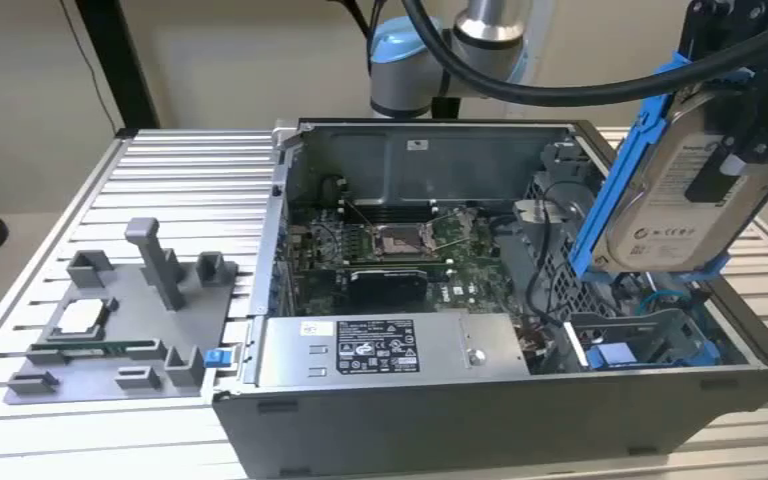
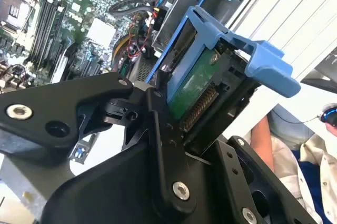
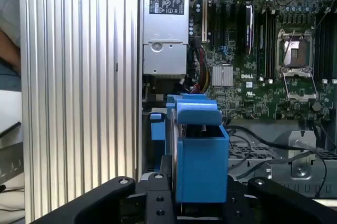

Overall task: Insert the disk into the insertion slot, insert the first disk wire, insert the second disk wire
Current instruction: 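Insert the disk into the insertion slot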

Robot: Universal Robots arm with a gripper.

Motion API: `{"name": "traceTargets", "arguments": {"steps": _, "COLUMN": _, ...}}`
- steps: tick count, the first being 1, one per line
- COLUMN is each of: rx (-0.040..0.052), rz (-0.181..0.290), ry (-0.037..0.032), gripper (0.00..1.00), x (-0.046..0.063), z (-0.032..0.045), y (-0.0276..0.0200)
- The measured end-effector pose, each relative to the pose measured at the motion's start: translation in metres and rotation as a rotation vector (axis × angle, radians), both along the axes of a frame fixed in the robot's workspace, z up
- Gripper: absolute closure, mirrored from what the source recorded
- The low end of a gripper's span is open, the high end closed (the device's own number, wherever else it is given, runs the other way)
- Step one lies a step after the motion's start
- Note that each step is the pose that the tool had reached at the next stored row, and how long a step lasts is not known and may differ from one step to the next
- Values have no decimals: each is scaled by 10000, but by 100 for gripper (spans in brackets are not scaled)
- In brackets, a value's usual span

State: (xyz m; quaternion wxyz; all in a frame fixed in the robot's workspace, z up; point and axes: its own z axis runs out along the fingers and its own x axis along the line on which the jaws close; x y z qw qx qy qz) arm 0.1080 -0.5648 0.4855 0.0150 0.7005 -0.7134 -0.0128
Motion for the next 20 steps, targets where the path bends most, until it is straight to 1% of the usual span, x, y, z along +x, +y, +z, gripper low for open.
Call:
{"name": "traceTargets", "arguments": {"steps": 4, "rx": 2, "rz": 0, "ry": 0, "gripper": 100, "x": 0, "z": -5, "y": 27}}
{"name": "traceTargets", "arguments": {"steps": 6, "rx": 11, "rz": 0, "ry": 0, "gripper": 100, "x": 7, "z": -15, "y": 23}}
{"name": "traceTargets", "arguments": {"steps": 12, "rx": 119, "rz": 1, "ry": 0, "gripper": 100, "x": 89, "z": -73, "y": -73}}
{"name": "traceTargets", "arguments": {"steps": 15, "rx": 186, "rz": -5, "ry": -1, "gripper": 100, "x": 117, "z": -125, "y": -113}}
{"name": "traceTargets", "arguments": {"steps": 20, "rx": 252, "rz": -35, "ry": 0, "gripper": 100, "x": 147, "z": -213, "y": -181}}
